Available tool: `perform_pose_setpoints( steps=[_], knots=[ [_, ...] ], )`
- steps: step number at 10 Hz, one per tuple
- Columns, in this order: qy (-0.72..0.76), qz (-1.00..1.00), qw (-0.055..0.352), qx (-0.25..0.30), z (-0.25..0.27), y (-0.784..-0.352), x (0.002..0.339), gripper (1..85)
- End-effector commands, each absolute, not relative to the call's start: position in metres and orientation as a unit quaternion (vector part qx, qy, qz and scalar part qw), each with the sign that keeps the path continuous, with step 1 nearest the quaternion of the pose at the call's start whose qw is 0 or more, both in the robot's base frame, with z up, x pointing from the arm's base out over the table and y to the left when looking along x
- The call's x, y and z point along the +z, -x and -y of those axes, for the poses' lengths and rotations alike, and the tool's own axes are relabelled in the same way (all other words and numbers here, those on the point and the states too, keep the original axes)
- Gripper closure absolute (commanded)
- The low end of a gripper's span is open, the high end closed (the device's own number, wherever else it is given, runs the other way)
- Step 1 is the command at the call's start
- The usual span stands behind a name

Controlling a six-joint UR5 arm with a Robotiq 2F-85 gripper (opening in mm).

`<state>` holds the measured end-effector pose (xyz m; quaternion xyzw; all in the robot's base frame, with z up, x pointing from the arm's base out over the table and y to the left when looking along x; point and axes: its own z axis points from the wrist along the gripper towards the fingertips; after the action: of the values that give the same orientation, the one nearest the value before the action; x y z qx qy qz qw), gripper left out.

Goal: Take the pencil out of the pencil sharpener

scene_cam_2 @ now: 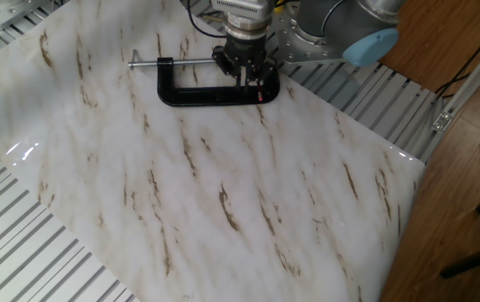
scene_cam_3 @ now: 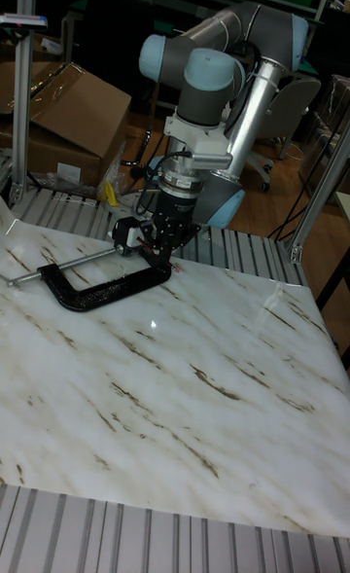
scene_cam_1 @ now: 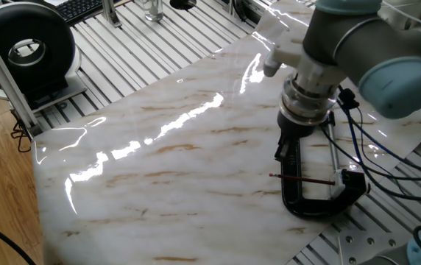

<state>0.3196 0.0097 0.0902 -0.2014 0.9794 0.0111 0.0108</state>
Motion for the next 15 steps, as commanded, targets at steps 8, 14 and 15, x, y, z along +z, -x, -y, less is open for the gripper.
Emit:
perform_pose_setpoints(
  steps=[8, 14, 15],
  knots=[
    [0.226, -0.973, 0.007, 0.039, -0.025, -0.288, 0.078, 56.0],
    [0.229, -0.973, 0.018, 0.032, -0.026, -0.293, 0.066, 55.3],
    [0.228, -0.973, 0.019, 0.033, -0.027, -0.293, 0.065, 55.3]
  ],
)
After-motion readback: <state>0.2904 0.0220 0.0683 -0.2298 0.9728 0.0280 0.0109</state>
